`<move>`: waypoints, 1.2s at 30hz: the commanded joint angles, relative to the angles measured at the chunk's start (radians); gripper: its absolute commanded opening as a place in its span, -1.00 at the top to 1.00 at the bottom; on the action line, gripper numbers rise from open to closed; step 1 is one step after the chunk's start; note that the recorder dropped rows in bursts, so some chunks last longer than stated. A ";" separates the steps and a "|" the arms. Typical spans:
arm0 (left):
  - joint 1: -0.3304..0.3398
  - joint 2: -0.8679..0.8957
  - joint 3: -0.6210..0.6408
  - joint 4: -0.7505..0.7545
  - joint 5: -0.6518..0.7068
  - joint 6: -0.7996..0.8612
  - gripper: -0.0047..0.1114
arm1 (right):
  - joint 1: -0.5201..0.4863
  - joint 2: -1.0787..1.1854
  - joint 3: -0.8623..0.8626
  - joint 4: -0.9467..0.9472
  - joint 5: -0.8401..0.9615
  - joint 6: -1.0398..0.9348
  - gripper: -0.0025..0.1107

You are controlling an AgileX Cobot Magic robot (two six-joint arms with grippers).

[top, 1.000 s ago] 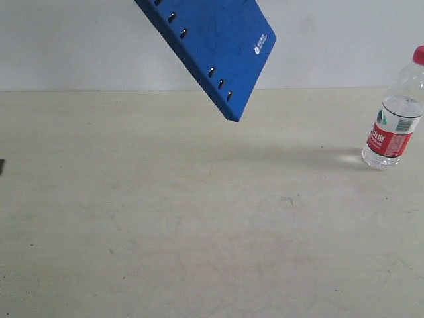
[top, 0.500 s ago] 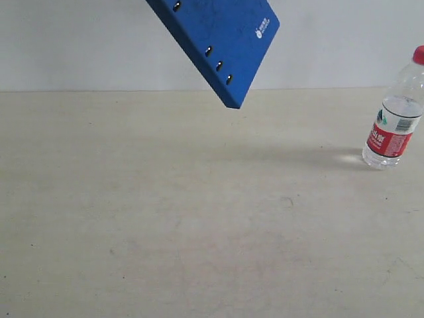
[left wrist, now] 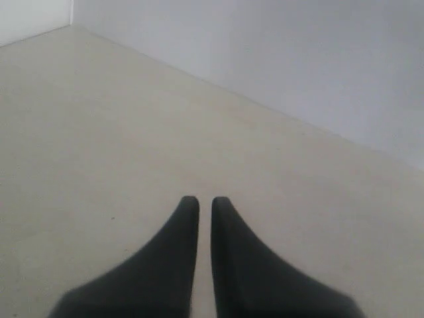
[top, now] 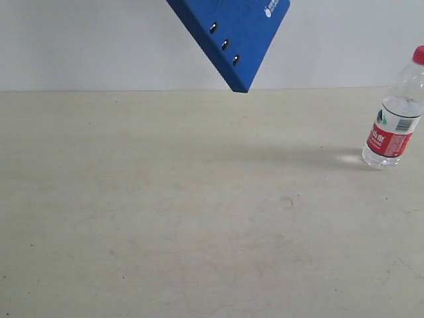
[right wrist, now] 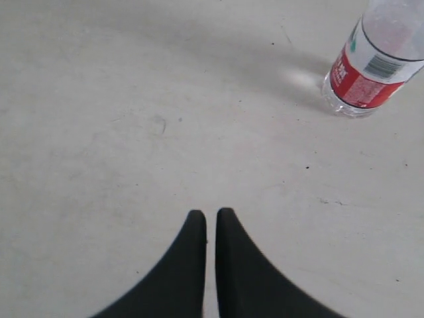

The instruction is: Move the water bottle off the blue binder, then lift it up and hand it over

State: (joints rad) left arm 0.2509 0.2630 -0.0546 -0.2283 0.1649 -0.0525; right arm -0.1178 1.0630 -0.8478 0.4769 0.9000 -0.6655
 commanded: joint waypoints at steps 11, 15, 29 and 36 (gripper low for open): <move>-0.048 -0.003 0.055 0.027 -0.071 -0.001 0.80 | -0.001 -0.005 -0.002 0.091 -0.002 -0.156 0.96; -0.147 -0.103 0.055 0.029 -0.030 0.059 0.80 | -0.001 -0.018 -0.002 0.221 0.000 -0.183 0.96; -0.203 -0.191 0.055 0.034 -0.014 0.222 0.80 | -0.001 -0.388 -0.002 0.274 -0.074 -0.206 0.96; -0.203 -0.191 0.055 -0.036 0.005 0.199 0.80 | 0.038 -0.665 -0.002 0.199 -0.165 -0.147 0.96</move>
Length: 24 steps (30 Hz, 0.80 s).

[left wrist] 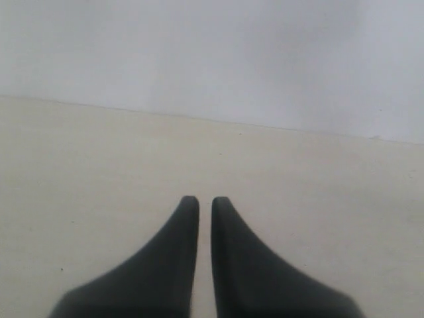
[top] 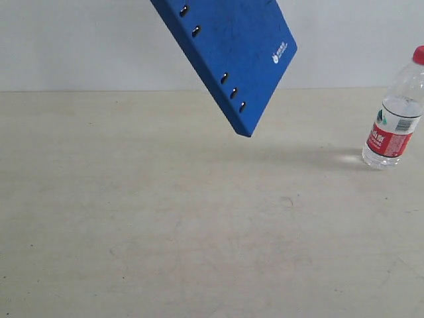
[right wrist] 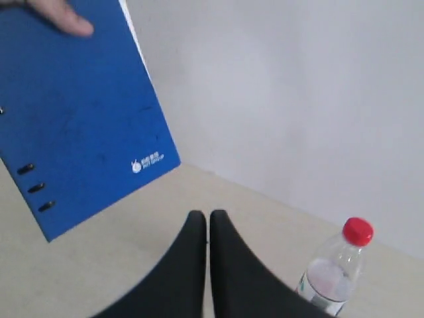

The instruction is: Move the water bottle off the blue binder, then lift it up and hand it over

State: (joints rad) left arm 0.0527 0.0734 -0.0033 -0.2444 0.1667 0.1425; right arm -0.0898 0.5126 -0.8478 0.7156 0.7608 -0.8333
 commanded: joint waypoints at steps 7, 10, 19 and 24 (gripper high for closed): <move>-0.005 -0.002 0.003 -0.006 -0.015 0.053 0.80 | 0.010 -0.425 0.345 -0.148 -0.159 0.297 0.96; -0.005 -0.002 0.003 -0.015 -0.015 0.022 0.80 | 0.010 -0.454 0.543 -0.068 -0.528 0.506 0.96; -0.005 -0.002 0.003 -0.022 -0.015 0.000 0.80 | 0.007 -0.313 0.848 -0.082 -0.752 0.457 0.96; -0.005 -0.002 0.003 -0.022 -0.012 0.000 0.80 | 0.003 -0.245 0.848 -0.127 -0.696 0.362 0.96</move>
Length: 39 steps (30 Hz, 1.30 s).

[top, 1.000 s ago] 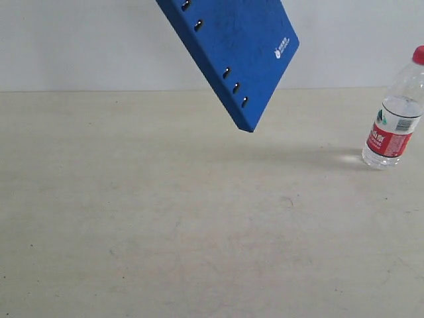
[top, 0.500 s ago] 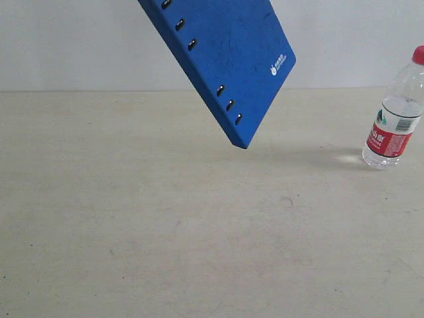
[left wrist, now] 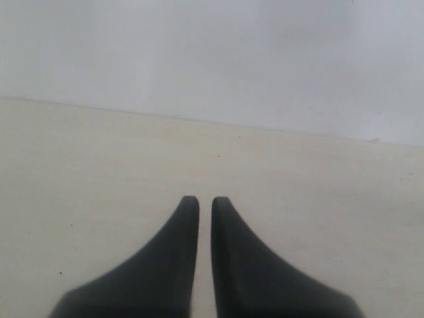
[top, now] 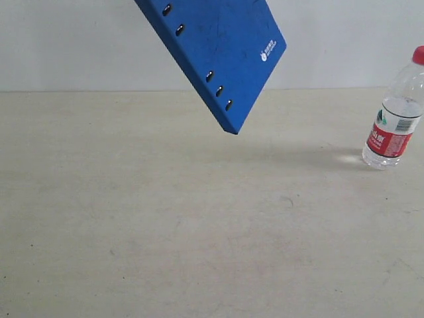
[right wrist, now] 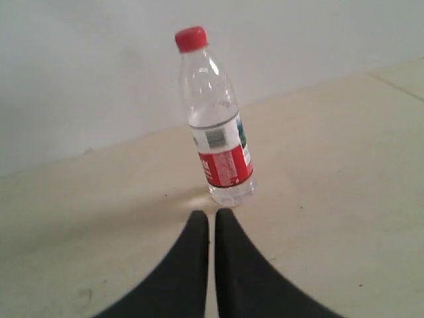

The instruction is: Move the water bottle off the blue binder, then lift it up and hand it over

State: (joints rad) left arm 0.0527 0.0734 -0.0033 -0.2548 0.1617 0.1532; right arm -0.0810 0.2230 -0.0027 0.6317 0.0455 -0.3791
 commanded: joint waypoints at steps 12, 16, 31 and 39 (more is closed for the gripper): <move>-0.005 -0.002 0.003 -0.012 -0.005 -0.011 0.80 | -0.001 0.069 0.003 0.016 0.030 -0.049 0.96; -0.005 -0.002 0.003 -0.017 -0.005 -0.011 0.80 | -0.002 0.069 0.003 0.016 0.034 -0.049 0.96; -0.005 -0.007 0.003 -0.049 0.076 -0.226 0.80 | 0.004 -0.223 0.003 0.014 0.009 -0.047 0.96; -0.005 -0.009 0.003 -0.071 0.152 -0.265 0.80 | 0.042 -0.223 0.003 0.014 0.015 -0.047 0.96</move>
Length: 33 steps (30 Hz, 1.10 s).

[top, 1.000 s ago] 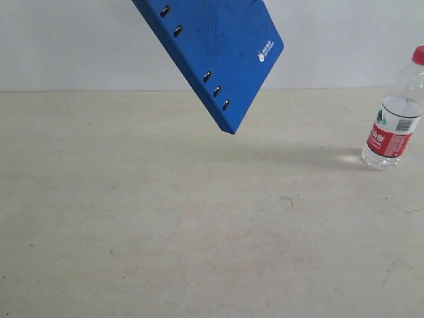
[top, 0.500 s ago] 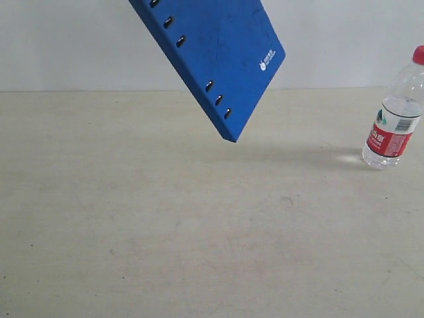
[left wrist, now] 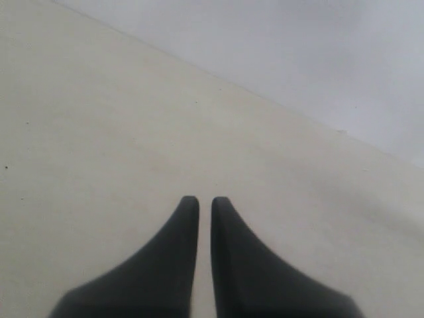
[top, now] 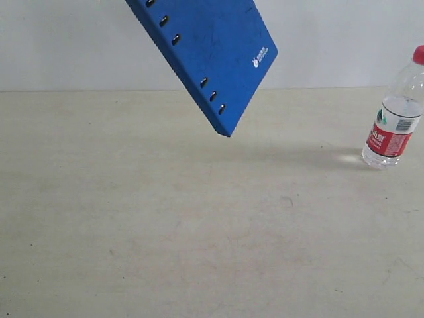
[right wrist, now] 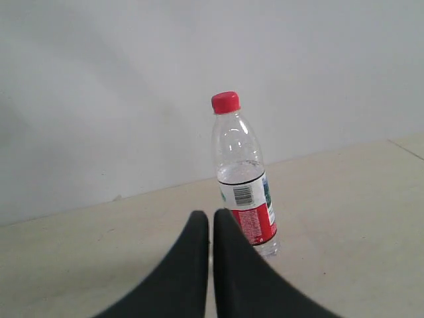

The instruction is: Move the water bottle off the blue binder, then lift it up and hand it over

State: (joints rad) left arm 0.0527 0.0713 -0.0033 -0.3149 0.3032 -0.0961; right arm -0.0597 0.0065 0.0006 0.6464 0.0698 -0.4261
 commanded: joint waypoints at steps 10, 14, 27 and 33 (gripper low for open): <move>-0.005 -0.007 0.003 -0.011 0.011 -0.016 0.80 | 0.022 -0.006 -0.001 -0.001 0.041 0.017 0.96; -0.005 -0.007 0.003 -0.009 0.009 -0.016 0.80 | 0.022 -0.006 -0.001 -0.173 0.417 0.047 0.96; -0.005 -0.007 0.003 -0.011 0.007 -0.016 0.80 | 0.049 -0.006 -0.001 -0.578 0.245 0.485 0.96; -0.005 -0.007 0.003 -0.011 0.007 -0.016 0.80 | 0.113 -0.006 -0.001 -0.617 0.311 0.487 0.96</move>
State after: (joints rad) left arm 0.0527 0.0713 -0.0033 -0.3149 0.3152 -0.1043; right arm 0.0281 0.0043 0.0015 0.0439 0.3735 0.0497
